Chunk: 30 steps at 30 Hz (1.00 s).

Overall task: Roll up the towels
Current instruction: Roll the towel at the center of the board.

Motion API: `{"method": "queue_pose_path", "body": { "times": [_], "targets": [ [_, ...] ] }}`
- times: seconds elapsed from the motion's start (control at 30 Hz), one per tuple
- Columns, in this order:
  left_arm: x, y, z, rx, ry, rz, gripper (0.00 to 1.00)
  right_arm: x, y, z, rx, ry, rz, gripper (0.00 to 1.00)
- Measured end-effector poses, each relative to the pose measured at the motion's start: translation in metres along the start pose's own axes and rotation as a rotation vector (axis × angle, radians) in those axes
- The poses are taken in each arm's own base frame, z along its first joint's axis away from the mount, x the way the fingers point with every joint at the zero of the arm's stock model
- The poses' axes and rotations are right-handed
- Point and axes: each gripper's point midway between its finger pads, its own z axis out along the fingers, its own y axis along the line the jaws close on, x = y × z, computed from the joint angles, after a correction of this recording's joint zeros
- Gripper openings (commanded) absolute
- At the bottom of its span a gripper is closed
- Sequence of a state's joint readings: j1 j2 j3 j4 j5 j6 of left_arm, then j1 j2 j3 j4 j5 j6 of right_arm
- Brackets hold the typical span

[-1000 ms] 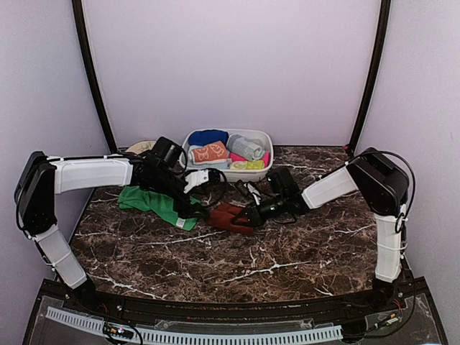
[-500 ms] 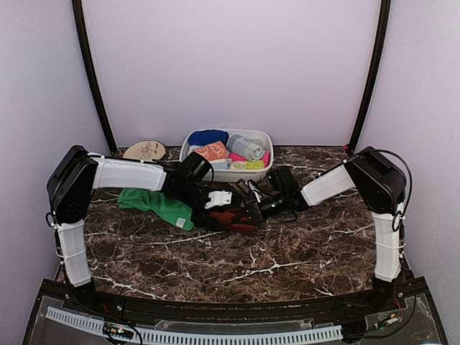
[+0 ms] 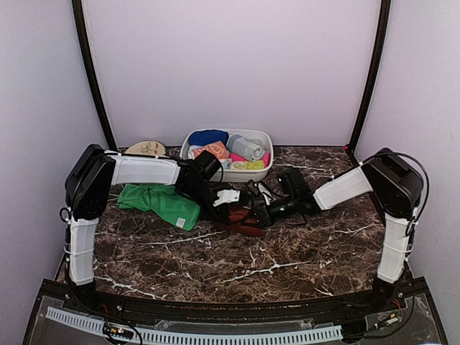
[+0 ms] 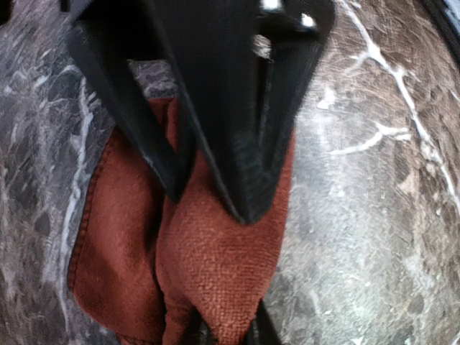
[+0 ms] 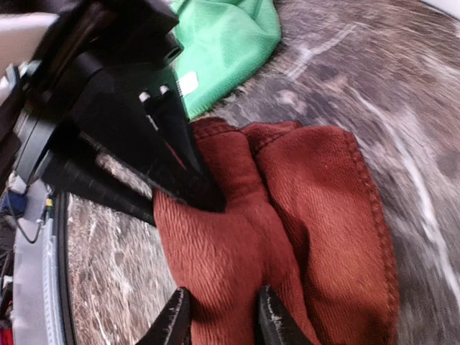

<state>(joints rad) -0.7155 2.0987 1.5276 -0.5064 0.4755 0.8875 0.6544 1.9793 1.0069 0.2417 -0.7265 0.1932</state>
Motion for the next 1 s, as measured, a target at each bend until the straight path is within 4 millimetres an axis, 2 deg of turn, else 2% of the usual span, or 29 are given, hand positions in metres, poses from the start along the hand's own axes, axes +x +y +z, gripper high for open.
{"method": "queue_pose_path", "body": {
  "times": [0.13, 0.17, 0.2, 0.23, 0.43, 0.53, 0.63, 0.7, 0.73, 0.8, 0.83, 1.0],
  "targets": [
    [-0.004, -0.008, 0.003, 0.079, -0.017, -0.026, 0.0, 0.008, 0.001, -0.022, 0.097, -0.036, -0.027, 0.55],
    [-0.003, -0.011, 0.002, 0.096, -0.017, -0.036, 0.0, 0.011, 0.001, -0.028, 0.119, -0.045, -0.038, 0.67],
    [-0.001, -0.014, 0.0, 0.114, -0.016, -0.048, 0.0, 0.012, 0.002, -0.033, 0.136, -0.052, -0.041, 0.96],
    [0.001, -0.019, -0.001, 0.137, -0.01, -0.064, 0.0, 0.015, 0.002, -0.038, 0.158, -0.059, -0.055, 0.99],
    [0.014, -0.042, -0.008, 0.233, 0.021, -0.151, 0.0, 0.008, 0.006, -0.071, 0.311, -0.134, -0.163, 1.0],
    [0.02, -0.06, -0.012, 0.293, 0.035, -0.203, 0.0, -0.013, 0.022, -0.099, 0.426, -0.24, -0.259, 1.0],
    [0.023, -0.073, -0.015, 0.343, 0.043, -0.25, 0.0, -0.041, 0.04, -0.135, 0.44, -0.417, -0.295, 1.0],
    [0.024, -0.078, -0.017, 0.365, 0.053, -0.278, 0.0, -0.048, 0.034, -0.156, 0.462, -0.488, -0.274, 1.0],
    [0.025, -0.079, -0.017, 0.376, 0.06, -0.295, 0.0, -0.049, 0.029, -0.159, 0.475, -0.494, -0.269, 1.0],
    [0.025, -0.079, -0.016, 0.392, 0.068, -0.324, 0.0, -0.043, 0.022, -0.155, 0.512, -0.455, -0.299, 1.0],
    [0.025, -0.078, -0.016, 0.399, 0.07, -0.34, 0.0, -0.036, 0.026, -0.147, 0.527, -0.417, -0.341, 1.0],
    [0.025, -0.072, -0.013, 0.444, 0.079, -0.425, 0.0, 0.005, 0.083, -0.097, 0.481, -0.253, -0.64, 0.97]
  ]
}}
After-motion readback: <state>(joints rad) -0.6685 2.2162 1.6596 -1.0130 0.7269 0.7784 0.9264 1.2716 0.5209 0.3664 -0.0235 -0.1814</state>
